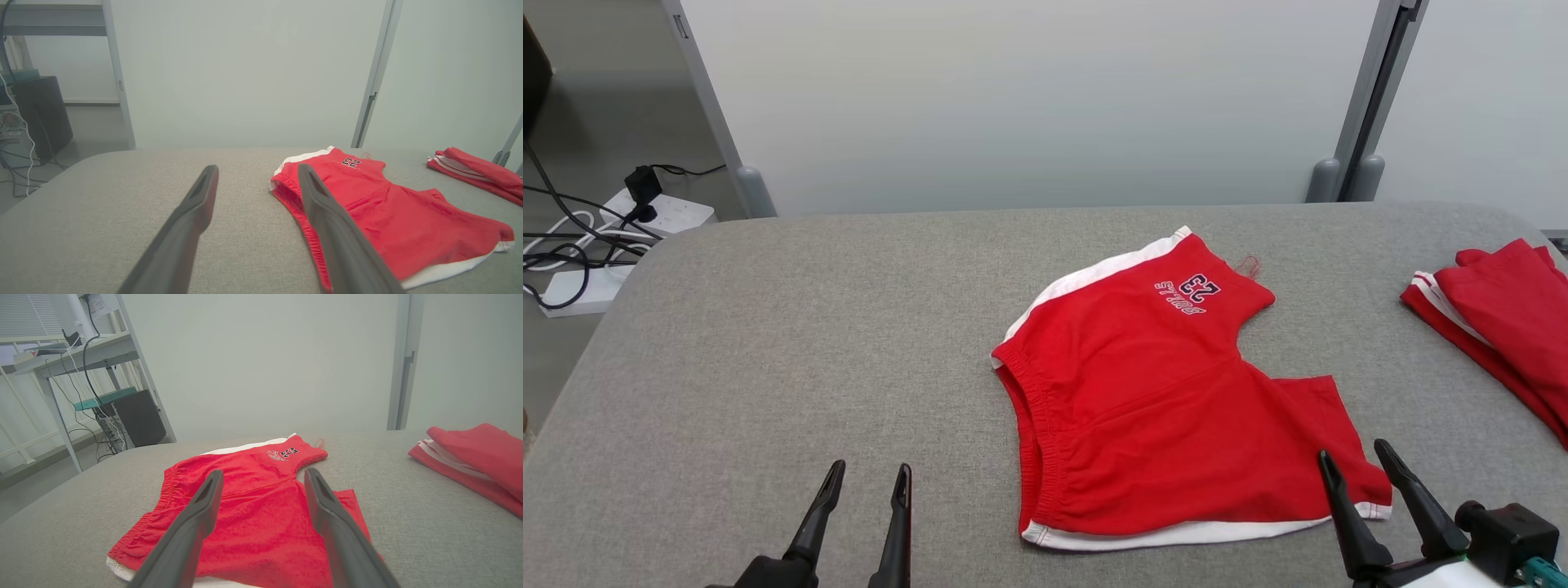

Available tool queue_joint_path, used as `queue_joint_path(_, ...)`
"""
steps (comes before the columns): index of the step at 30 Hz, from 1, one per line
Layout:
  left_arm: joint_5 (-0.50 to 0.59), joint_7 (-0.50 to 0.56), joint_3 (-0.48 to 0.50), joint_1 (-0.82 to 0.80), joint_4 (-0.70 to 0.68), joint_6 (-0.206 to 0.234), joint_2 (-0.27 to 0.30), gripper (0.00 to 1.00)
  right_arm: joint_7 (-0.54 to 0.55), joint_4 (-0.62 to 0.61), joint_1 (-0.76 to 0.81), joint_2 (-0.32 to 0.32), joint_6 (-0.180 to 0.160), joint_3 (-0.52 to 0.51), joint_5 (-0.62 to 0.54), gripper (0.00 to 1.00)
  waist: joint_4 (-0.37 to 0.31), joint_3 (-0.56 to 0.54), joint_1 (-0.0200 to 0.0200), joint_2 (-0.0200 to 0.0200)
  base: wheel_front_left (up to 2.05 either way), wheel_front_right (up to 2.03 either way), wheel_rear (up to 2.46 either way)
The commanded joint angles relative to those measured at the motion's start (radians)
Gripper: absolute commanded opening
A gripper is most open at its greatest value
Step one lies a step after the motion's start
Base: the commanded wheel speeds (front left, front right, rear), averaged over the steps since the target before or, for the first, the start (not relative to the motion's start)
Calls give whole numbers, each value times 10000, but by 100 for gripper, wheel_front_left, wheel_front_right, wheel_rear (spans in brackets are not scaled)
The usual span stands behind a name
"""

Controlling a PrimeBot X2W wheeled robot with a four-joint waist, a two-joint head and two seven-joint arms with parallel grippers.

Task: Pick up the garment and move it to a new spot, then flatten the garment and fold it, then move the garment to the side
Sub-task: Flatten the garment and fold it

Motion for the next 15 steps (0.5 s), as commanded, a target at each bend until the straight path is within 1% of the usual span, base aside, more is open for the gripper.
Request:
queue_joint_path(1, 116, -104, 432, -274, -231, -113, -46, 100, -135, -366, -91, -194, 2, 128, -39, 100, 2, -7, 0, -1, 0, 0, 0)
queue_joint_path(6, 306, -105, 661, -246, -113, -323, -197, 100, -135, -461, -55, -167, 2, 133, 3, 100, 19, -28, 0, -1, 0, 0, 0)
queue_joint_path(15, 449, -105, 825, -289, 13, -479, -297, 100, -135, -480, -56, -134, 2, 76, 63, 100, 79, -45, 0, -1, 0, 0, 0)
